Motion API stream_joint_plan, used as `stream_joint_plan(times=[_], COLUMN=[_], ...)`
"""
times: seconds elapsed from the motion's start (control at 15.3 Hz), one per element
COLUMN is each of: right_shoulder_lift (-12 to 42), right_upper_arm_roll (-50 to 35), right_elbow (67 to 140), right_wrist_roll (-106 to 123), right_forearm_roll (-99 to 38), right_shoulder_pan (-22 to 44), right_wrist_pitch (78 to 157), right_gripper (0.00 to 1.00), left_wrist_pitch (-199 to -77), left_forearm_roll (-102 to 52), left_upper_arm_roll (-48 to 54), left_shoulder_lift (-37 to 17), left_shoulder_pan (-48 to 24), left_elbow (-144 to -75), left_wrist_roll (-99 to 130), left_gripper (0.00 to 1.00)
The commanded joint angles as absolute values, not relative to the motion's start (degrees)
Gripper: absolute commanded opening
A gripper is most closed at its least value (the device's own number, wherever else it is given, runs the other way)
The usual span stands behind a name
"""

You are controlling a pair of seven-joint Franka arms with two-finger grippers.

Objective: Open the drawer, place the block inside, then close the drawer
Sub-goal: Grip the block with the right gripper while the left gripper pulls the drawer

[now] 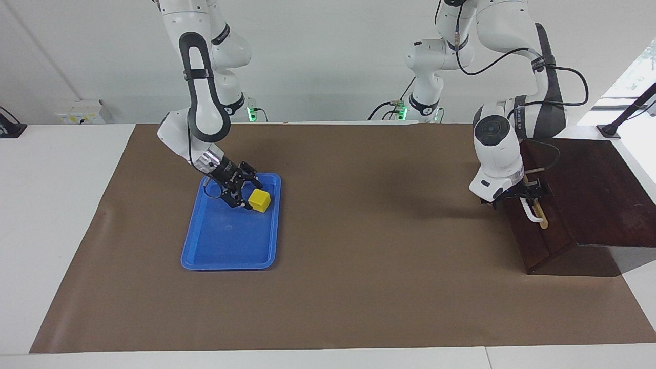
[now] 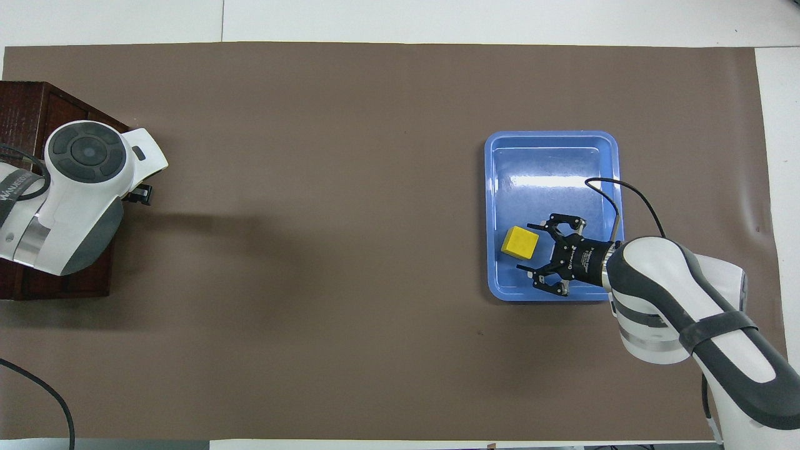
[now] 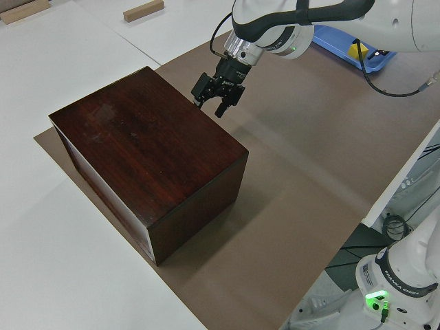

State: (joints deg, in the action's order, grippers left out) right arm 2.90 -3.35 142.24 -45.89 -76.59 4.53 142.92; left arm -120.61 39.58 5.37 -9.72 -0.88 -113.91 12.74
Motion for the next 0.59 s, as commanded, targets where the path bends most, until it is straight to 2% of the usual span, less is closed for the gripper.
stream_joint_plan(times=[0.0,0.07,0.13,0.52], right_shoulder_lift=[3.52,3.60,3.60,4.04], right_upper_arm_roll=[-3.60,-3.60,-3.60,-3.60], right_elbow=[141.51,140.89,140.28,136.59], right_wrist_roll=[-43.33,-43.33,-43.50,-44.30], right_forearm_roll=[-78.84,-78.84,-78.84,-77.52], right_shoulder_pan=[4.13,4.13,4.22,4.83], right_wrist_pitch=[143.44,143.35,143.26,142.82], right_gripper=[0.28,0.10,0.00,0.00], left_wrist_pitch=[-122.34,-122.43,-122.43,-123.40], left_forearm_roll=[41.22,41.31,41.40,42.10], left_upper_arm_roll=[5.54,5.54,5.54,5.63], left_shoulder_lift=[-10.02,-10.02,-10.02,-10.81], left_shoulder_pan=[-0.26,-0.26,-0.26,-0.35], left_elbow=[-114.70,-114.78,-114.87,-115.84], left_wrist_roll=[15.20,15.21,15.12,15.12], left_gripper=[1.00,1.00,1.00,1.00])
